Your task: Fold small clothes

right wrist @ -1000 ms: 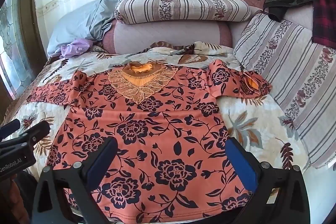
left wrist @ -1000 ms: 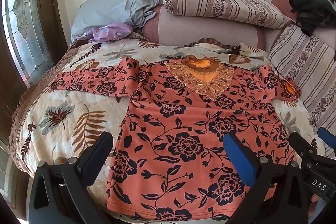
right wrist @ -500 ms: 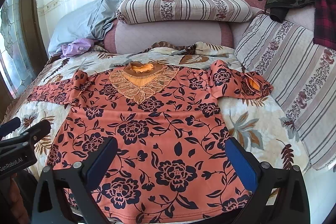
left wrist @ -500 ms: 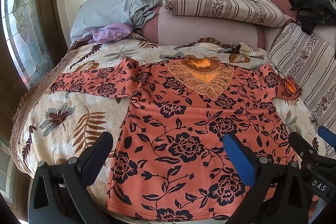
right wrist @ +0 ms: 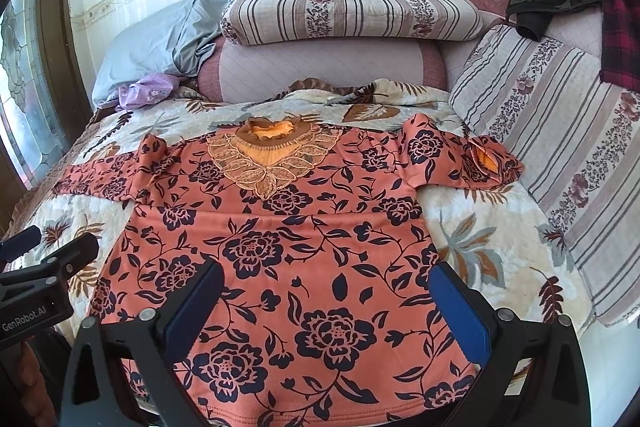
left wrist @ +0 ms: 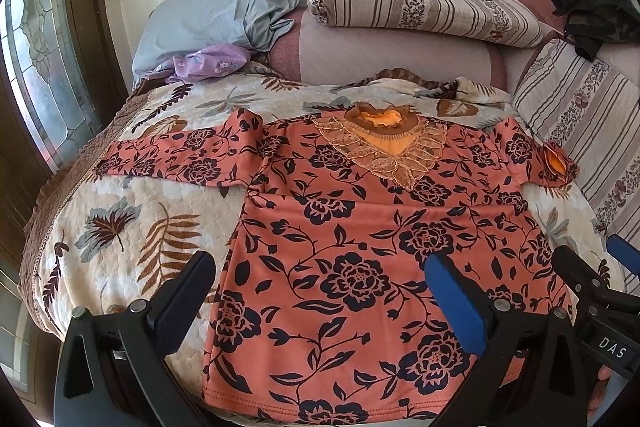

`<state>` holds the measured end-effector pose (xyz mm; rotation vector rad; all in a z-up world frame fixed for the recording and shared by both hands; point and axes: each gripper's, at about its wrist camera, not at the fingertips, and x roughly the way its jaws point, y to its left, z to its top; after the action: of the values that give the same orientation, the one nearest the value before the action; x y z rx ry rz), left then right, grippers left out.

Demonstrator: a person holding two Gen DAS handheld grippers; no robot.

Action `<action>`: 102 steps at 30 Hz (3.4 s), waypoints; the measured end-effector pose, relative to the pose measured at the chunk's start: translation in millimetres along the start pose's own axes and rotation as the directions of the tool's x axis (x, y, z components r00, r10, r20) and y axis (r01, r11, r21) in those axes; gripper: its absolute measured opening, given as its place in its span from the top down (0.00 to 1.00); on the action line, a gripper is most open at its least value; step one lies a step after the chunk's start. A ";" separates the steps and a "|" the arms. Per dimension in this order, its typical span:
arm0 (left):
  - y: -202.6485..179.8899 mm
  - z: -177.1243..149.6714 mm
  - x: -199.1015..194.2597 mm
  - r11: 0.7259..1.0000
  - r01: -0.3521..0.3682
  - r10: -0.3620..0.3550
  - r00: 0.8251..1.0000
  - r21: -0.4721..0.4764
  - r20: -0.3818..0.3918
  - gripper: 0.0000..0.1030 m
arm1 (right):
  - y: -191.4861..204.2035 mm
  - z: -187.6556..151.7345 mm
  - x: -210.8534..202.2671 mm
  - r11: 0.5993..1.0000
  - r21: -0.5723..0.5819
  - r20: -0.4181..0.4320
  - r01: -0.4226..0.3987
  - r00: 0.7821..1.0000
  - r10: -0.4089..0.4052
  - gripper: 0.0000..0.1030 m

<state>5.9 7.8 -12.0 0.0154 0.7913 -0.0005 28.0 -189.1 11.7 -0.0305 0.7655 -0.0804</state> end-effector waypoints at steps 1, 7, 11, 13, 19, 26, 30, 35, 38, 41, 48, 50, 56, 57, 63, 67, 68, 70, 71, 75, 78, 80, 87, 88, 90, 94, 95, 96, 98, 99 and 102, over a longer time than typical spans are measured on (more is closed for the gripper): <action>-0.2 0.3 0.6 1.000 0.000 0.000 1.000 0.000 -0.001 0.00 | -0.1 -0.1 0.5 1.000 -0.001 0.000 0.001 1.000 -0.001 0.00; -2.1 1.7 3.4 1.000 -0.001 0.001 1.000 0.005 -0.003 0.00 | -0.3 0.8 4.6 1.000 -0.001 -0.002 -0.001 1.000 0.001 0.00; -2.1 2.1 6.3 1.000 -0.004 0.004 1.000 0.004 -0.008 0.00 | -0.5 1.3 7.6 1.000 0.000 -0.004 -0.002 1.000 0.002 0.00; -2.7 2.3 8.3 1.000 -0.007 0.008 1.000 0.006 -0.010 0.00 | -0.5 1.2 9.9 1.000 -0.001 -0.006 -0.002 1.000 0.001 0.00; -4.9 4.0 13.1 1.000 -0.010 0.010 1.000 0.012 -0.016 0.00 | -1.4 1.3 14.7 1.000 0.001 -0.011 -0.006 1.000 0.006 0.00; -6.1 8.3 17.9 1.000 -0.010 0.010 1.000 0.012 -0.020 0.00 | -0.4 3.6 22.0 1.000 -0.001 -0.015 -0.003 1.000 0.003 0.00; -6.6 10.5 19.6 1.000 -0.011 0.011 1.000 0.015 -0.022 0.00 | 1.1 5.4 25.3 1.000 -0.007 -0.015 -0.003 1.000 0.003 0.00; -8.5 14.1 25.4 1.000 -0.013 0.013 1.000 0.017 -0.028 0.00 | 1.7 6.8 30.5 1.000 -0.013 -0.018 -0.002 1.000 0.002 0.00; -9.9 14.7 31.2 1.000 -0.010 0.011 0.999 0.024 -0.032 0.00 | 0.4 6.6 35.4 1.000 -0.020 -0.022 -0.001 1.000 0.001 0.00; -9.4 12.7 40.7 0.999 -0.012 0.014 0.999 0.034 -0.038 0.00 | -3.2 5.2 41.8 0.999 -0.033 -0.029 -0.002 1.000 0.001 0.00; -1.7 7.4 88.7 0.997 -0.042 0.047 0.994 0.061 -0.094 0.00 | -56.8 -1.2 54.7 0.988 -0.121 0.004 0.101 0.995 -0.101 0.00; 2.7 9.3 105.7 0.997 -0.046 0.052 0.993 0.059 -0.102 0.00 | -86.8 5.7 62.1 0.982 -0.118 0.006 0.145 0.989 -0.145 0.00; 16.9 20.4 163.0 0.996 -0.075 0.079 0.990 0.038 -0.115 0.00 | -247.1 47.3 117.7 0.952 0.305 -0.007 0.017 1.000 -0.016 0.00; 19.1 21.7 169.1 0.996 -0.078 0.081 0.990 0.034 -0.113 0.00 | -280.5 54.2 134.6 0.905 0.426 -0.001 -0.020 1.000 0.023 0.01; 28.7 24.9 190.4 0.997 -0.072 0.073 0.996 0.021 -0.059 0.00 | -380.8 83.8 227.7 0.708 0.706 -0.050 0.021 0.999 0.020 0.24; 37.6 16.4 202.4 0.997 -0.070 0.071 0.996 0.027 -0.060 0.00 | -400.4 100.7 267.1 0.674 0.736 -0.083 0.057 0.997 0.006 0.24; 41.4 15.3 205.3 0.999 -0.054 0.055 0.996 0.005 -0.077 0.00 | -400.0 104.5 278.1 0.678 0.730 -0.118 0.080 0.993 0.010 0.24; 47.6 16.6 207.2 0.999 -0.029 0.026 0.996 -0.033 -0.089 0.00 | -395.3 111.3 295.7 0.693 0.715 -0.167 0.095 0.985 0.037 0.57; 50.2 17.4 208.2 0.999 -0.022 0.018 0.995 -0.046 -0.094 0.00 | -390.1 115.6 301.4 0.710 0.693 -0.212 0.124 0.977 0.036 0.71; 56.5 18.6 206.5 0.996 -0.005 -0.004 0.995 -0.090 -0.098 0.00 | -351.3 156.1 276.5 0.770 0.634 -0.169 0.074 0.985 0.045 0.90; 58.6 24.6 192.8 0.995 0.009 -0.014 0.999 -0.096 -0.051 0.00 | -298.1 203.6 227.9 0.810 0.580 -0.030 -0.080 0.992 0.120 0.90; 61.5 29.1 181.7 0.995 0.020 -0.022 1.000 -0.099 -0.014 0.00 | -250.7 236.3 189.9 0.825 0.530 0.067 -0.196 0.980 0.190 0.90; 92.8 38.4 160.4 0.979 0.053 -0.045 0.998 -0.198 0.049 0.00 | -76.7 269.6 124.1 0.705 0.426 0.272 -0.566 0.824 0.497 0.86; 97.6 38.8 160.7 0.974 0.058 -0.049 0.998 -0.219 0.046 0.00 | -49.0 258.0 138.5 0.693 0.437 0.238 -0.573 0.817 0.525 0.58; 106.1 39.7 162.0 0.964 0.065 -0.056 0.998 -0.259 0.042 0.00 | -6.6 224.6 182.9 0.669 0.470 0.129 -0.576 0.795 0.593 0.00; 117.1 37.4 165.3 0.951 0.058 -0.052 0.998 -0.304 0.028 0.00 | 31.2 125.8 278.1 0.657 0.586 -0.084 -0.474 0.771 0.631 0.02; 118.9 36.3 166.6 0.949 0.057 -0.053 0.998 -0.309 0.024 0.00 | 26.7 106.5 288.2 0.664 0.605 -0.102 -0.439 0.785 0.611 0.02; 119.5 35.6 169.1 0.947 0.058 -0.056 0.998 -0.316 0.017 0.00 | 18.6 92.8 293.4 0.663 0.620 -0.112 -0.420 0.789 0.604 0.02; 119.5 35.1 173.7 0.943 0.069 -0.071 0.997 -0.327 0.006 0.00 | -3.5 70.0 288.7 0.673 0.626 -0.111 -0.394 0.809 0.577 0.02; 118.7 35.2 176.6 0.940 0.078 -0.083 0.997 -0.332 0.000 0.00 | -19.7 63.9 283.2 0.687 0.612 -0.102 -0.392 0.822 0.560 0.02; 115.8 35.2 181.5 0.924 0.150 -0.161 0.987 -0.352 -0.004 0.00 | -63.4 63.4 251.9 0.738 0.557 -0.054 -0.381 0.870 0.490 0.02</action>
<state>159.2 124.0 -114.7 -0.3885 0.8144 -0.0096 249.0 -273.4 -113.0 0.7048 0.9118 0.1630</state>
